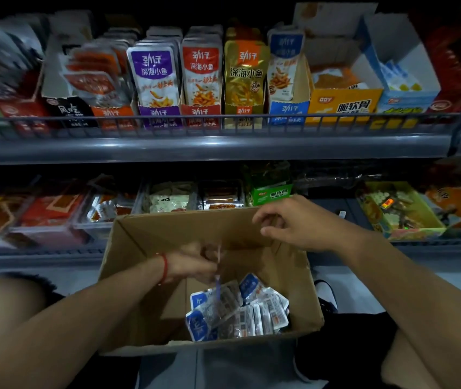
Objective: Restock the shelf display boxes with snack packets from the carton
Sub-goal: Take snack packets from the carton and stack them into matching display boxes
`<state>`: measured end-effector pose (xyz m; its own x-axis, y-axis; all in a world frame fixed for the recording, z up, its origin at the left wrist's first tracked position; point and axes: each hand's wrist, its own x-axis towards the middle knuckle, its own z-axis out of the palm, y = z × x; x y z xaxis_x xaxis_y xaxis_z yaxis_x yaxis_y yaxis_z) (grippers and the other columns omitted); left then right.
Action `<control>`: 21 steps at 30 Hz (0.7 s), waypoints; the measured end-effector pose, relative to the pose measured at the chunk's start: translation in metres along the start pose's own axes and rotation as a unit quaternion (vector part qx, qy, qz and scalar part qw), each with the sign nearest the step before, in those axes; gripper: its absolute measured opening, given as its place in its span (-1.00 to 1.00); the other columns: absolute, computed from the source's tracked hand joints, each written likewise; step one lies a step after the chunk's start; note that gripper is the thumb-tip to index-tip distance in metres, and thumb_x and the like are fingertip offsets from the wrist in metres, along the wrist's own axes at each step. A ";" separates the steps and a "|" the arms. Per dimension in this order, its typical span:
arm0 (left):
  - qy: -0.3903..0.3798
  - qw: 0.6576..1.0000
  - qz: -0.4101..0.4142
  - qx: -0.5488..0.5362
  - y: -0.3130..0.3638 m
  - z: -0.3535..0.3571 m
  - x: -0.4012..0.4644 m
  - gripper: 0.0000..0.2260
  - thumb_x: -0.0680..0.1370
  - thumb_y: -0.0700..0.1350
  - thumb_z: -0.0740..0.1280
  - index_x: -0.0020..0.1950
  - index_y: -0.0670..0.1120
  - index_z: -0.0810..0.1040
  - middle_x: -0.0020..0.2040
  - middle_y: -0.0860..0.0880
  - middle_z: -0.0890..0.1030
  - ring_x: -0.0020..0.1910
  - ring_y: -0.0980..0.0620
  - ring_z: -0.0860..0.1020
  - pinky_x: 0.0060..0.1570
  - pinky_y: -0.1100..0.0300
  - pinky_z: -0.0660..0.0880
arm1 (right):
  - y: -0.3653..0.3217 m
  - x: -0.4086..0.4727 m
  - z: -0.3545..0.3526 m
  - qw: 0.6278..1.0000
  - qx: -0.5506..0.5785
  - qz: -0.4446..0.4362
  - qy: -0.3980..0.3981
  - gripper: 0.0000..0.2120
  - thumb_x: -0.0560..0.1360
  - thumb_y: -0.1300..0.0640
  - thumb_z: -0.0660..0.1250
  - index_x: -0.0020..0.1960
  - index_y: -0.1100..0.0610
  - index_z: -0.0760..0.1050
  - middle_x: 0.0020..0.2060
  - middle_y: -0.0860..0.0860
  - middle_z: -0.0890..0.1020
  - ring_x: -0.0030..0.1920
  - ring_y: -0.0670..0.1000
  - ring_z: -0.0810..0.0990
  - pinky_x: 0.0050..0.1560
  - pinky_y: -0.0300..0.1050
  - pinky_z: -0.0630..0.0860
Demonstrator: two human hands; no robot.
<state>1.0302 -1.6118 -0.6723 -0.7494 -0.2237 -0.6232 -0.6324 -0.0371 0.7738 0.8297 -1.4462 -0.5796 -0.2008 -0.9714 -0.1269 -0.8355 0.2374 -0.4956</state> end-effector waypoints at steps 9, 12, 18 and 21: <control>0.037 0.929 0.240 -0.278 0.054 0.008 -0.029 -0.33 0.40 -0.56 0.32 0.39 -0.03 0.45 0.11 -0.18 0.65 0.02 -0.07 0.66 -0.13 0.12 0.65 | -0.017 0.005 0.011 0.931 0.299 0.211 -0.012 -0.74 0.65 0.00 0.31 0.22 0.17 0.50 0.01 0.09 0.70 -0.16 0.02 0.74 -0.35 -0.15 0.61; 0.035 0.910 0.266 -0.317 0.063 0.003 -0.035 -0.39 0.44 -0.50 0.33 0.41 -0.04 0.47 0.19 -0.21 0.64 0.15 -0.14 0.64 0.03 -0.01 0.65 | -0.022 0.005 0.005 0.891 0.395 0.210 0.081 -0.79 0.61 0.13 0.39 0.19 0.17 0.49 -0.11 0.09 0.75 -0.20 0.02 0.74 -0.28 -0.16 0.59; 0.212 0.928 0.229 -0.202 0.072 -0.005 -0.038 -0.86 0.62 -0.18 0.34 0.13 -0.12 0.65 0.04 -0.19 0.71 0.07 -0.14 0.69 0.09 -0.09 0.62 | -0.020 0.000 -0.009 0.899 0.349 0.178 0.194 -0.86 0.53 0.06 0.49 0.05 0.06 0.60 -0.16 -0.04 0.76 -0.17 -0.11 0.72 -0.26 -0.20 0.61; 0.221 0.928 0.233 -0.189 0.076 -0.003 -0.040 -0.89 0.61 -0.19 0.35 0.11 -0.12 0.64 -0.06 -0.16 0.73 0.01 -0.12 0.70 0.10 -0.13 0.59 | -0.018 -0.001 -0.016 0.905 0.322 0.150 0.235 -0.91 0.55 0.08 0.47 0.00 0.07 0.62 -0.18 -0.02 0.75 -0.09 -0.07 0.73 -0.19 -0.09 0.66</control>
<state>1.0122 -1.6091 -0.5881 -0.7183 -0.6752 -0.1681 -0.0825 -0.1572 0.9841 0.8367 -1.4491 -0.5569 -0.6912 -0.7219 -0.0343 -0.2655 0.2978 -0.9169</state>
